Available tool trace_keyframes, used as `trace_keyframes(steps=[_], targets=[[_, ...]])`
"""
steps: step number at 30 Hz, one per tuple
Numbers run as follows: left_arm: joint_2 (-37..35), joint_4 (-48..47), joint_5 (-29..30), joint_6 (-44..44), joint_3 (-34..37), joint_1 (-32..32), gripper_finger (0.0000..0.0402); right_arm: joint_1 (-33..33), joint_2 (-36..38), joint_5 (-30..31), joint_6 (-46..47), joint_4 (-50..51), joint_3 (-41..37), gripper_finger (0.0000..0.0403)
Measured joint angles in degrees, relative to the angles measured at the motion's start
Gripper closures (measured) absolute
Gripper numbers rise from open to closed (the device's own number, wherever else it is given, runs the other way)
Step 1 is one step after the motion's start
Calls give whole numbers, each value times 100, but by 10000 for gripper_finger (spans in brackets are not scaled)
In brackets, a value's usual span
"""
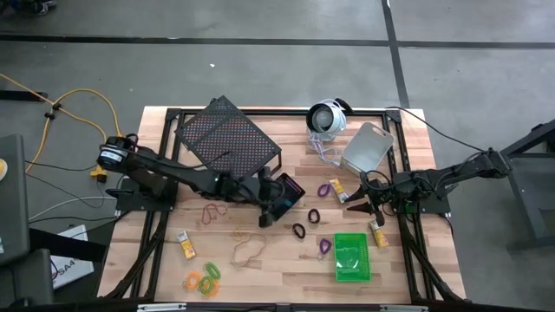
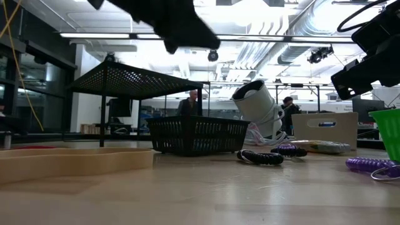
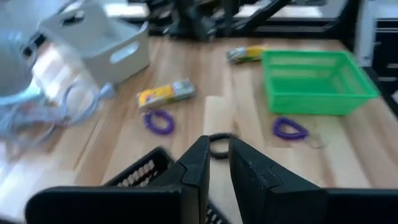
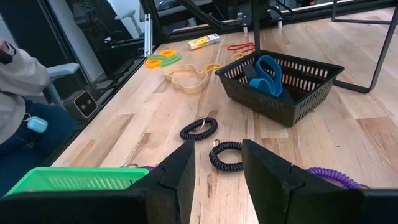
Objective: Pick & Place Office Desk Supplies
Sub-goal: Put the brown rubber band into the black bin
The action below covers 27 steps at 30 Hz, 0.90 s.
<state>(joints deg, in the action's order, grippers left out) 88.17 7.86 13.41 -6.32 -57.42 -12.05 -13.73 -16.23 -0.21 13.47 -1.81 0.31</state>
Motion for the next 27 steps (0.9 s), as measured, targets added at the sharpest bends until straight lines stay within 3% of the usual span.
trace_keyframes(steps=[8,15,20,27], targets=[[-32,-424,349,584,-266,-795,346,1,0,0,0,-3,1,283],[-32,-1377,1174,-123,-312,-1540,346,0,0,2,0,-3,1,283],[-32,-1919,1214,-801,-312,-1747,346,1,0,0,0,-3,1,283],[-32,-2318,770,-667,-312,-1690,346,1,0,2,0,-3,-1,283]])
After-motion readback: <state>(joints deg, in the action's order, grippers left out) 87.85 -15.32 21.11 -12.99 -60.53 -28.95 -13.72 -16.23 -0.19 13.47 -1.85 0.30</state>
